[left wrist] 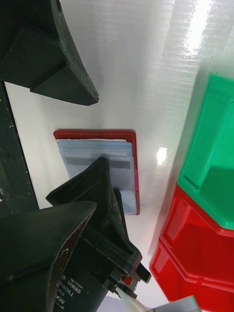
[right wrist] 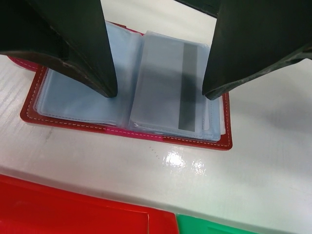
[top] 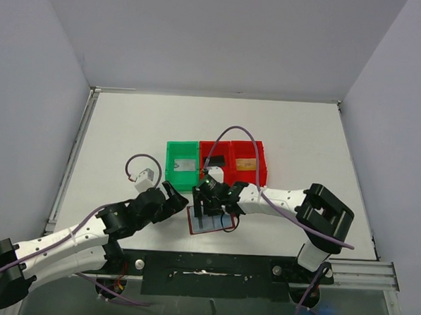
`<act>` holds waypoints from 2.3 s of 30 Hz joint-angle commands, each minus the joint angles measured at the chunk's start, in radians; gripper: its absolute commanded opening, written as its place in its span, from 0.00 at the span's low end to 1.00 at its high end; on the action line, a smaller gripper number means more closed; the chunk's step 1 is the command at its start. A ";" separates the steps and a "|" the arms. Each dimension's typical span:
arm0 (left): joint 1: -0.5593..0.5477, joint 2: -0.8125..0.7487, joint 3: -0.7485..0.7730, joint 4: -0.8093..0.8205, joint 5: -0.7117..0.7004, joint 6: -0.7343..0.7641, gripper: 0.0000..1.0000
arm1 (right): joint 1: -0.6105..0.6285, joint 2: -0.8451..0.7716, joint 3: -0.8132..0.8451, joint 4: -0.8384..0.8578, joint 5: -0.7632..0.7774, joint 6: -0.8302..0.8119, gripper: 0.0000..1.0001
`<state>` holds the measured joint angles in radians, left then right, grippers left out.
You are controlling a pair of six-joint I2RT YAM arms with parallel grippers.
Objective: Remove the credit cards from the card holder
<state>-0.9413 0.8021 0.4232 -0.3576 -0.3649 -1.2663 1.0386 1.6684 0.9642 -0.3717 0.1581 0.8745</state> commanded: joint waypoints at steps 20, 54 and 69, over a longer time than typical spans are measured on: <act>0.004 -0.027 0.003 -0.004 -0.034 -0.019 0.79 | 0.035 0.108 0.082 -0.078 0.080 -0.006 0.63; 0.004 0.169 -0.155 0.593 0.355 0.037 0.54 | -0.112 -0.074 -0.196 0.307 -0.230 0.058 0.54; 0.004 0.259 -0.214 0.738 0.384 -0.016 0.36 | -0.114 -0.070 -0.190 0.316 -0.243 0.053 0.54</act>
<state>-0.9405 1.0565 0.2050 0.3107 0.0212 -1.2736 0.9279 1.6005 0.7837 -0.0788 -0.0689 0.9245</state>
